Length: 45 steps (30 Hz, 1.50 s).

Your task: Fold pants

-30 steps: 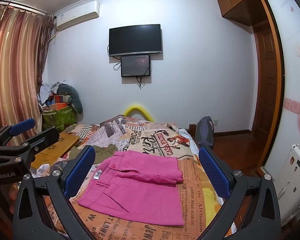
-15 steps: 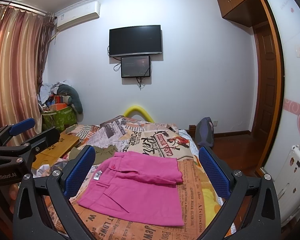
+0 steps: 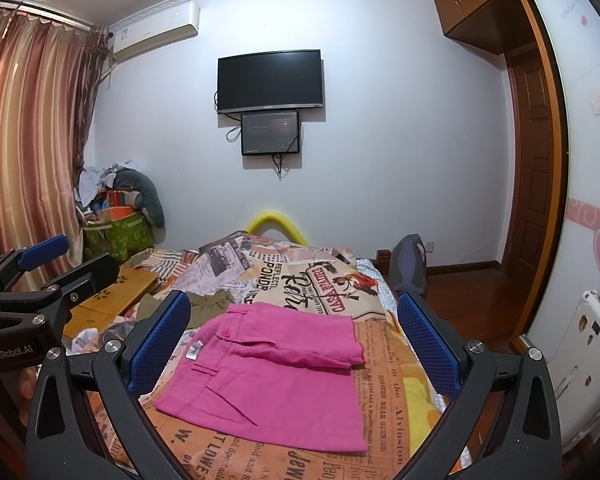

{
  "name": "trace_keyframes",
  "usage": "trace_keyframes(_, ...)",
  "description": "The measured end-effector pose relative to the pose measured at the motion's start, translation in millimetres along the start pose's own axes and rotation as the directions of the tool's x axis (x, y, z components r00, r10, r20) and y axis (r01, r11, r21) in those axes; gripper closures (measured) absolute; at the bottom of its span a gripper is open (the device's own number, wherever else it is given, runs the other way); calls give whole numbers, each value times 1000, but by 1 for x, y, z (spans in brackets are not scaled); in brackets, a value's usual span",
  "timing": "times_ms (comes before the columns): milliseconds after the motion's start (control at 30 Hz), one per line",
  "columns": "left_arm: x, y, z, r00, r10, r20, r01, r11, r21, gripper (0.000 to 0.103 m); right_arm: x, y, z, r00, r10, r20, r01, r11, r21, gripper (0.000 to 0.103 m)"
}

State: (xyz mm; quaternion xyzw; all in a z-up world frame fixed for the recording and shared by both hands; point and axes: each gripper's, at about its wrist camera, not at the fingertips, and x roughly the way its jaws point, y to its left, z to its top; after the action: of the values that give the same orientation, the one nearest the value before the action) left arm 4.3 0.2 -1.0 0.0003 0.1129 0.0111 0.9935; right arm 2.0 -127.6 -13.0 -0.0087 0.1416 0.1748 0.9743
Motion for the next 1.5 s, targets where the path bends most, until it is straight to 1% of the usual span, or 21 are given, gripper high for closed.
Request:
trace_keyframes(833, 0, 1, 0, 1000, -1, 1, 1, 1000, 1, 0, 1, -5, -1, 1000, -7, -2, 7, 1000, 6, 0)
trace_keyframes(967, 1, 1, -1, 1000, -1, -1, 1, 1000, -1, 0, 6, -4, -4, 1000, -9, -11, 9, 1000, 11, 0)
trace_keyframes(1100, 10, 5, -4, 1000, -1, -19, 1, 1000, -6, 0, 15, -4, -10, 999, -14, -37, 15, 1000, 15, 0)
trace_keyframes(1233, 30, 10, -10, 998, 9, -60, -10, 1000, -19, 0, 31, -10, -20, 997, -26, -71, 28, 999, 24, 0)
trace_keyframes(1333, 54, 17, -18, 993, 14, -119, -18, 999, -33, 0, 51, -19, -32, 993, -39, -114, 43, 999, 32, 0)
trace_keyframes(1500, 102, 30, -39, 974, 34, -226, -46, 998, -49, 0, 89, -38, -52, 980, -57, -190, 67, 996, 50, 0)
